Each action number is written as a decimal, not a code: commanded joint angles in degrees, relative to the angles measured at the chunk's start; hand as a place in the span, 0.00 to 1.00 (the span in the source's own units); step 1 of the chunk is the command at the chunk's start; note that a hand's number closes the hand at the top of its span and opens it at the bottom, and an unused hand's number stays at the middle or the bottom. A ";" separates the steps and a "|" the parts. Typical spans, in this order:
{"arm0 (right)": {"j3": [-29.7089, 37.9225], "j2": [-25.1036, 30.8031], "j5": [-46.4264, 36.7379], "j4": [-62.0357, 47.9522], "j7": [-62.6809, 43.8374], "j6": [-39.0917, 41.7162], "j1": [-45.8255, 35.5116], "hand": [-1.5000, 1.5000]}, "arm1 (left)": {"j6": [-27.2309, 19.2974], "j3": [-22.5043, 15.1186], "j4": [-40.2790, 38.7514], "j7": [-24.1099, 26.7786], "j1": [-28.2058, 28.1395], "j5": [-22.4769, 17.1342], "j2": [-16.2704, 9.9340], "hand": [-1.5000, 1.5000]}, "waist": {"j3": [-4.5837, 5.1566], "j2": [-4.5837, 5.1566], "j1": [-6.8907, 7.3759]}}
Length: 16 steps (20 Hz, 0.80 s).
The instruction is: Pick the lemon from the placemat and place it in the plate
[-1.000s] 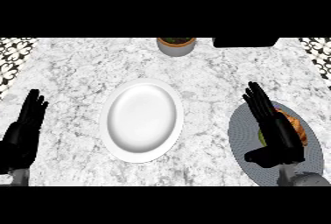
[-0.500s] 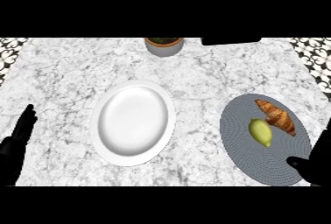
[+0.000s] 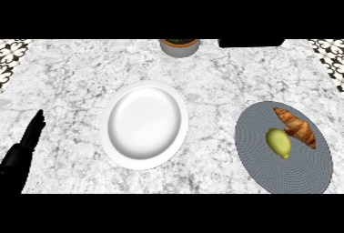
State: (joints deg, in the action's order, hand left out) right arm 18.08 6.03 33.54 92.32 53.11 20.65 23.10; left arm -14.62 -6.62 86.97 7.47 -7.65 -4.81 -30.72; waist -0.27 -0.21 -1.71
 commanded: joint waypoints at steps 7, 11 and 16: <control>3.42 9.65 -20.47 -10.51 8.67 -1.49 -0.01 0.00 | 1.96 0.51 -2.34 -2.19 5.96 1.11 0.83 0.50 | 0.22 0.26 1.46; 4.06 11.50 -22.89 -9.82 5.32 -2.73 1.51 0.00 | 2.96 1.23 -3.40 4.05 0.31 2.46 2.58 0.50 | 0.27 0.17 1.71; 2.29 15.83 -27.84 -10.08 -2.20 -5.59 -2.89 0.00 | 2.17 0.49 -1.15 -2.94 5.03 4.05 3.81 0.50 | 0.26 0.21 1.74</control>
State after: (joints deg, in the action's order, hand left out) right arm 20.61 18.64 8.48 82.75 52.82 13.99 22.65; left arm -11.73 -5.31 83.73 8.55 -4.58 -2.08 -28.32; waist -0.03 -0.01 -0.06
